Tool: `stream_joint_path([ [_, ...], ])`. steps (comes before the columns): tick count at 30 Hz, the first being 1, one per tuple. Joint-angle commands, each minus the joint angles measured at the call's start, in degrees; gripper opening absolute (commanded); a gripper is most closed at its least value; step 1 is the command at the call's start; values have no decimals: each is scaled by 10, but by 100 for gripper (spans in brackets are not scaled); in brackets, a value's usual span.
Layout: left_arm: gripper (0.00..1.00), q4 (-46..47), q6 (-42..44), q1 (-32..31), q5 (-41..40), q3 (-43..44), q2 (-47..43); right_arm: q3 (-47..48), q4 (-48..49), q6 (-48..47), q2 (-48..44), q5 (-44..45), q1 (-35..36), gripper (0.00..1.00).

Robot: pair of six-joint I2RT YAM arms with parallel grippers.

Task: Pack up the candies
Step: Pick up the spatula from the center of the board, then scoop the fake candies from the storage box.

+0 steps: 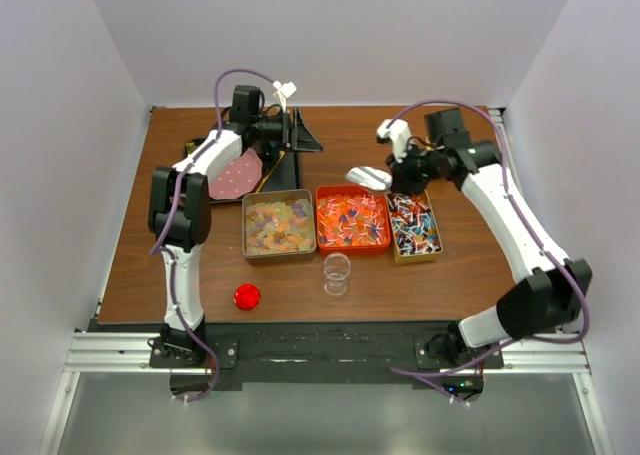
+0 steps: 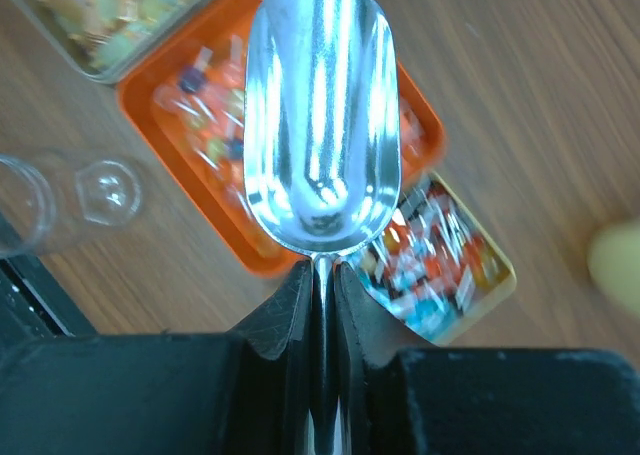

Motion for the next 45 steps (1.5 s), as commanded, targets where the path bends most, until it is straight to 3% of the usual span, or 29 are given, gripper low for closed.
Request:
stream_joint_path([
  [1, 71, -132, 149, -19, -177, 70, 8, -21, -55, 76, -72, 122, -17, 0],
  [9, 69, -142, 158, -38, -214, 79, 5, -76, -151, 122, -118, 162, -37, 0],
  [18, 69, -139, 177, -78, -244, 31, -34, -109, -210, 126, -146, 169, -59, 0],
  [25, 69, -143, 190, -90, -264, 19, -40, -123, -266, 91, -109, 151, -64, 0],
  [45, 69, -128, 165, -89, -270, 63, -14, -122, -270, 89, -7, 236, -74, 0],
])
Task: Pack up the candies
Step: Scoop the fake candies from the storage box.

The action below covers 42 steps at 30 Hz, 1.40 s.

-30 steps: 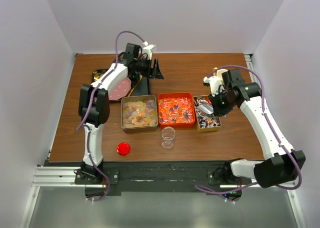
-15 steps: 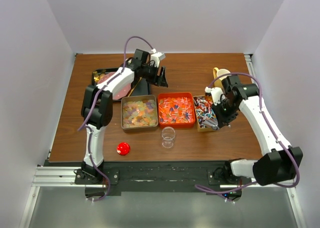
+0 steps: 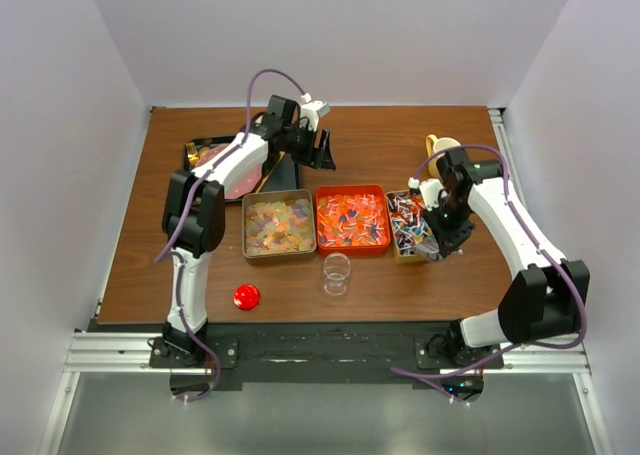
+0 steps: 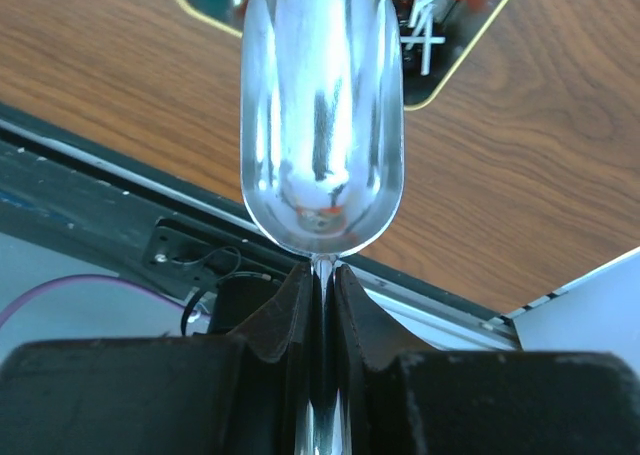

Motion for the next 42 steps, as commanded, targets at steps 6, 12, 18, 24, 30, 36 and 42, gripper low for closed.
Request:
stream_joint_path([
  [6, 69, 31, -26, 10, 18, 39, -8, 53, -30, -15, 68, 38, 0, 0],
  [12, 69, 44, -47, 28, 26, 33, -11, 96, -37, -19, 122, 58, 13, 0],
  [18, 69, 49, -54, 49, 30, 38, -11, 128, -22, -8, 162, 88, 60, 0],
  [24, 69, 50, -56, 59, 29, 36, -12, 136, 6, 55, 183, 105, 63, 0],
  [30, 69, 56, -61, 59, 28, 32, -10, 111, 27, 119, 175, 110, 64, 0],
  [36, 69, 61, -63, 59, 27, 32, 0, 125, 39, 130, 202, 95, 65, 0],
  [42, 69, 64, -65, 57, 26, 39, 11, 151, 48, 136, 245, 94, 68, 0],
])
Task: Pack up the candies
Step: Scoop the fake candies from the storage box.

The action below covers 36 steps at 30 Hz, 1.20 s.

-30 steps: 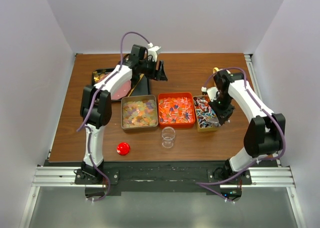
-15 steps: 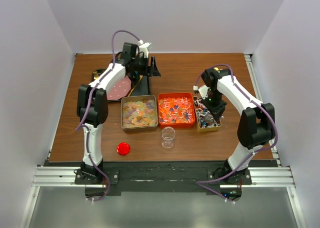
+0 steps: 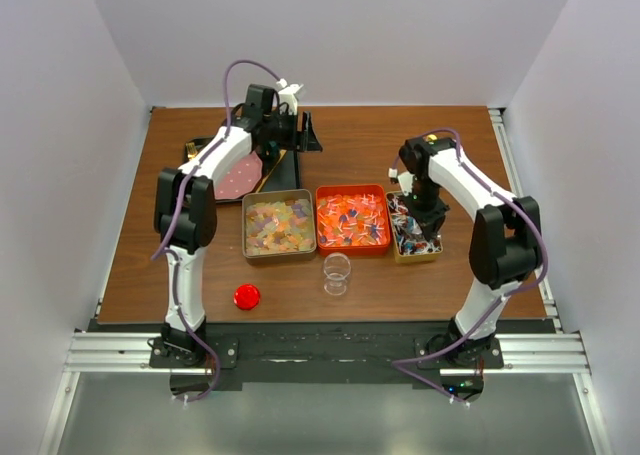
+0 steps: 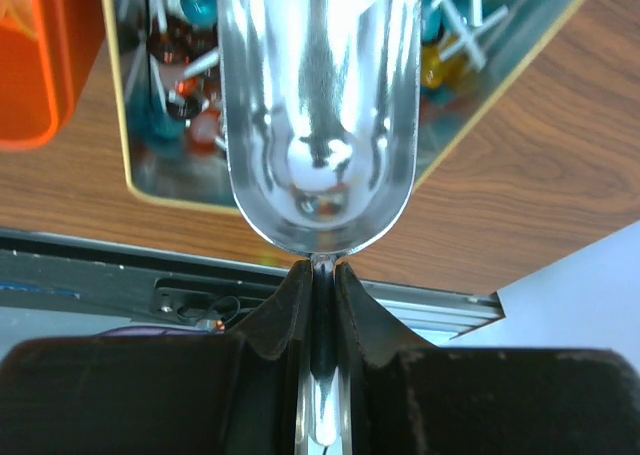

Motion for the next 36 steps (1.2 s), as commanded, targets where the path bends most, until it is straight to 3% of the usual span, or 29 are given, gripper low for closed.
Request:
stream_joint_path([
  [1, 69, 24, -10, 0, 10, 20, 9, 32, 30, 19, 31, -3, 6, 0],
  [17, 69, 18, 3, -1, 3, 11, 10, 144, 57, -20, 129, 12, 12, 0],
  [20, 69, 17, 9, 0, 0, 7, 5, 121, 69, -37, 115, -14, 13, 0],
  [24, 69, 10, 18, 0, -4, 3, -1, 17, 180, -37, 75, -3, 11, 0],
  [30, 69, 2, 39, 0, -17, -1, -16, -42, 292, -22, 40, -12, 11, 0],
  [36, 69, -9, 62, 0, -23, -6, -28, -110, 349, -18, -13, -11, 10, 0],
])
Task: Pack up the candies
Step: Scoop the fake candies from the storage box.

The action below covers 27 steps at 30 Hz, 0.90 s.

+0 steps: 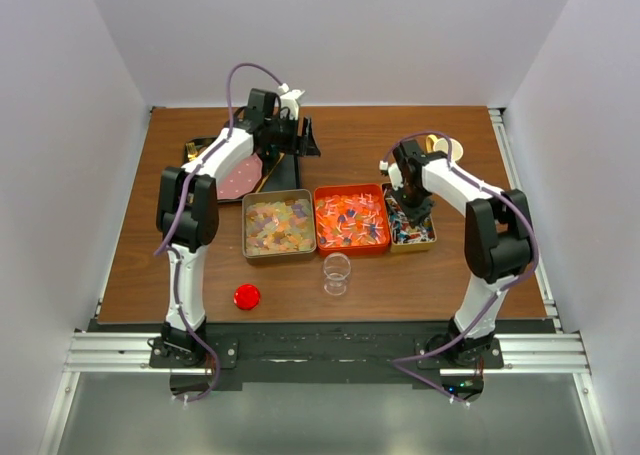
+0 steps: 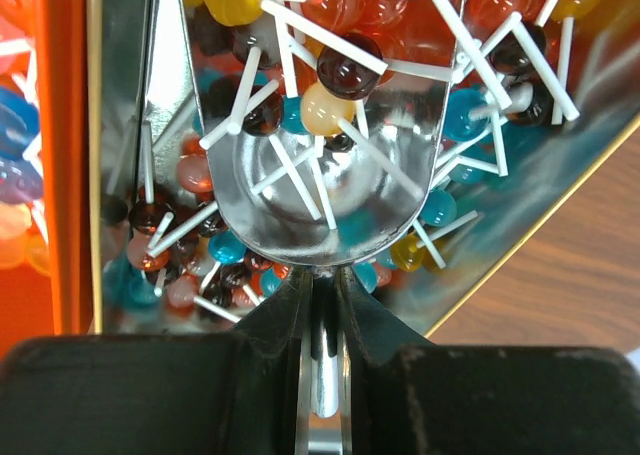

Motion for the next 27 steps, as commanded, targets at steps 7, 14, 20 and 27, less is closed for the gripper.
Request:
stream_joint_path([
  [7, 69, -11, 62, 1, -23, -10, -49, -111, 142, 13, -83, -18, 2, 0],
  [14, 71, -10, 57, 2, -10, -1, -55, -158, 182, 7, -146, -20, 3, 0],
  [20, 72, -20, 74, 1, -17, 5, -68, -214, 220, 2, -199, -41, 3, 0],
  [27, 72, -29, 94, 2, -24, -7, -82, -294, 322, -6, -245, -63, 1, 0],
])
